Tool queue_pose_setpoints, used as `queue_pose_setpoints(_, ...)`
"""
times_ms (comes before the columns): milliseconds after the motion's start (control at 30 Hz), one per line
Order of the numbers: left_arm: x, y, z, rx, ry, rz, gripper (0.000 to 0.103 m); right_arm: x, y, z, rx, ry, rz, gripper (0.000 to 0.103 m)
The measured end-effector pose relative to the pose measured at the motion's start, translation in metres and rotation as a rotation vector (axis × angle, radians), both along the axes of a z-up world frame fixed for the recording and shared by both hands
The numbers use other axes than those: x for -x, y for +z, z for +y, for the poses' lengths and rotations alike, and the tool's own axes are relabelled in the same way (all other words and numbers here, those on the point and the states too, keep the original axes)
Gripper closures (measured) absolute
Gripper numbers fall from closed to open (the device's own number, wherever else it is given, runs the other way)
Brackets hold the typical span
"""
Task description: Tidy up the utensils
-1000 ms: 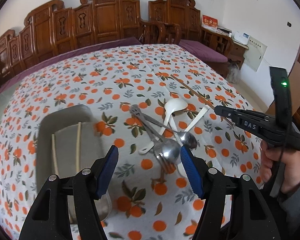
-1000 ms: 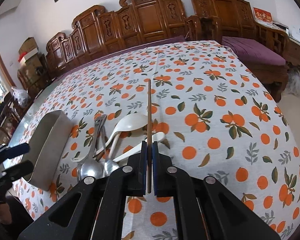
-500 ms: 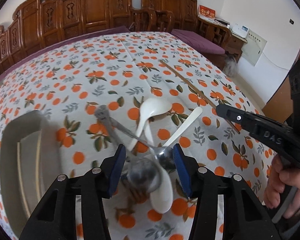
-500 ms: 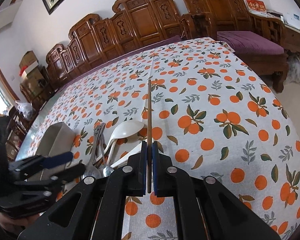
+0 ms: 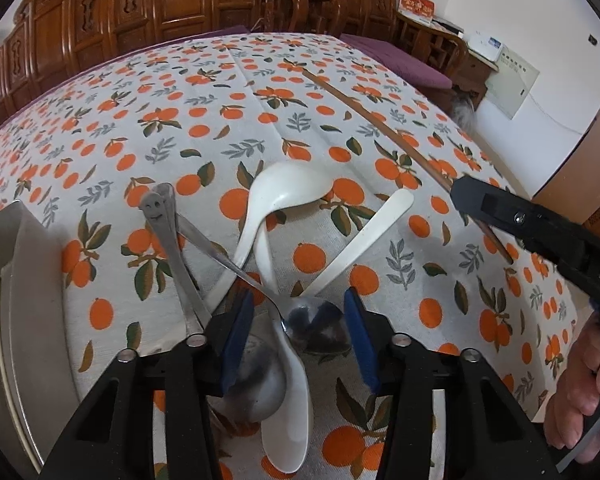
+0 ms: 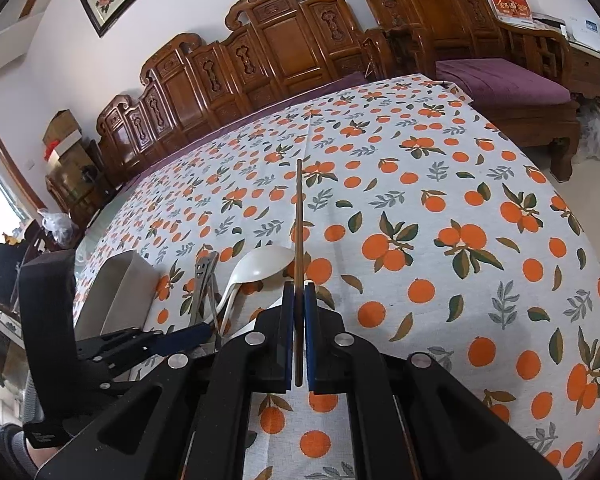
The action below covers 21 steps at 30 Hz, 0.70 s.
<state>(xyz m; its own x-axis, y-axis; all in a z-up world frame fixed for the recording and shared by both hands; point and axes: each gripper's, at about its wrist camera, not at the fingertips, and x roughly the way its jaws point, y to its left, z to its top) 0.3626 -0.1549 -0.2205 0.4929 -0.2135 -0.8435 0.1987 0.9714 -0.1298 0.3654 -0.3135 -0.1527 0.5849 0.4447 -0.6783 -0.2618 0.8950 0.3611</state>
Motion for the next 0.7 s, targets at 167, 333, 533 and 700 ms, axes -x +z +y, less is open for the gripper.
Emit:
queue_pose_setpoints(167, 0.003, 0.000, 0.001, 0.007, -0.005, 0.006, 0.082, 0.000, 0.000, 0.001, 0.000, 0.002, -0.001, 0.097)
queue_pose_setpoints(333, 0.008, 0.005, 0.004, -0.002, -0.002, -0.005, 0.099, 0.001, 0.000, 0.003, 0.004, 0.009, -0.002, 0.097)
queue_pose_setpoints(533, 0.017, 0.017, 0.012, 0.007, 0.002, -0.036, 0.100, 0.001, 0.001, 0.009, 0.007, 0.022, -0.007, 0.097)
queue_pose_setpoints(700, 0.028, 0.030, 0.014, -0.007, -0.009, -0.065, 0.101, 0.004, 0.003, 0.019, 0.019, 0.048, -0.016, 0.097)
